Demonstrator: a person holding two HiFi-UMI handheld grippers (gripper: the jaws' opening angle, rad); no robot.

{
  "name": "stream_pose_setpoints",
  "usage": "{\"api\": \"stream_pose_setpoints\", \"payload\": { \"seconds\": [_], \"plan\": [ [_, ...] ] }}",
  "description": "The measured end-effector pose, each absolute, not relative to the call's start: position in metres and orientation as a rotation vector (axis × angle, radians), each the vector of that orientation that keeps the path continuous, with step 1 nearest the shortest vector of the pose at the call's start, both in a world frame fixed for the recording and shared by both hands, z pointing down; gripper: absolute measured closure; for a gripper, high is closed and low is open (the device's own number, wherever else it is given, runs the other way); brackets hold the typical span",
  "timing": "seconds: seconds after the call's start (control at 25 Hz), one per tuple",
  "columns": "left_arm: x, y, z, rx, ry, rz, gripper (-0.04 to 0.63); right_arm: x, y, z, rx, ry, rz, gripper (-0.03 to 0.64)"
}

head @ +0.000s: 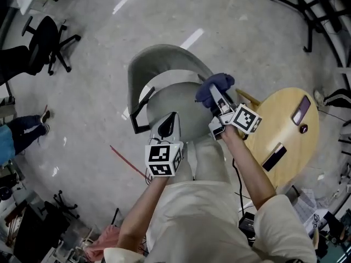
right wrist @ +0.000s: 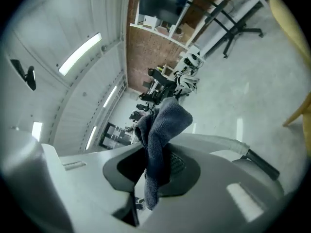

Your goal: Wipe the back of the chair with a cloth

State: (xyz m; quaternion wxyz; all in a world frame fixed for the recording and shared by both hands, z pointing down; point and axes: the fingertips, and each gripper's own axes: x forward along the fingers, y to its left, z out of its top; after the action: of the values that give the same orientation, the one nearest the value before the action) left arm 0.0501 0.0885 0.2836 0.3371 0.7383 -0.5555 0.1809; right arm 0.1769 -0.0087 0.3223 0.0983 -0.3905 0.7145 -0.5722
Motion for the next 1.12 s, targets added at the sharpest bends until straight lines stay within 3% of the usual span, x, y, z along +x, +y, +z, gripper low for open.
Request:
{"api": "stream_pose_setpoints", "payload": {
  "seconds": [0.56, 1.12],
  "plan": [
    [0.049, 0.078, 0.169, 2.065, -1.442, 0.32, 0.594, 0.146, 0.045, 0.136, -1.224, 2.758, -1.055, 0.538],
    [0.08, 0.091, 0.062, 2.349, -1.286, 0.227, 0.594, 0.143, 0.109, 0.04, -1.37, 2.743, -0.599, 0.538]
  ]
}}
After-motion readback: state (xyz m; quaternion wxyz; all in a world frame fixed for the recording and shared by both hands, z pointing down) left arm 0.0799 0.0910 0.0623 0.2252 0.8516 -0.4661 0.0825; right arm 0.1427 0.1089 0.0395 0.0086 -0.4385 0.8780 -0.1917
